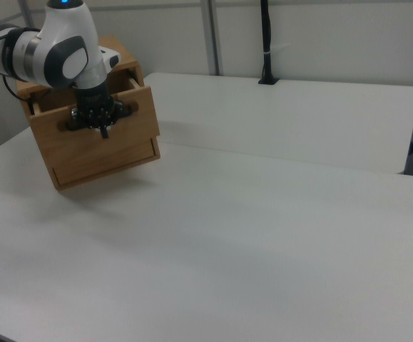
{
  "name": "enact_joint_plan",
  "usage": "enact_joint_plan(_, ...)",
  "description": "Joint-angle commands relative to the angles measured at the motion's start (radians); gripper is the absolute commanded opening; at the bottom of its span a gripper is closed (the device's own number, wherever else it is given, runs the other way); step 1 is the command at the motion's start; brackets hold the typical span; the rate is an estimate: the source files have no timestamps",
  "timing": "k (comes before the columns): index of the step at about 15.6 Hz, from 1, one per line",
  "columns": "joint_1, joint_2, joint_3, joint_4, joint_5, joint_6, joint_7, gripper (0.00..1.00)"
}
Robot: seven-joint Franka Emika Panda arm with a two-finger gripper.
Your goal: Close the drawer by sliding it
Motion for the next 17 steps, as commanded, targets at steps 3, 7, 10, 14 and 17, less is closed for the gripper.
enact_joint_plan(3, 0.022, 0.101, 0.075, 0.017, 0.029, 0.289, 0.064, 0.00)
enact_joint_plan(7, 0.022, 0.149, 0.153, 0.019, 0.026, 0.454, 0.120, 0.00)
enact_joint_plan(10, 0.030, 0.166, 0.173, 0.019, 0.026, 0.577, 0.173, 0.00)
enact_joint_plan(14, 0.044, 0.175, 0.176, 0.019, 0.027, 0.608, 0.203, 0.00)
enact_joint_plan(17, 0.041, 0.181, 0.176, 0.019, 0.021, 0.636, 0.220, 0.00)
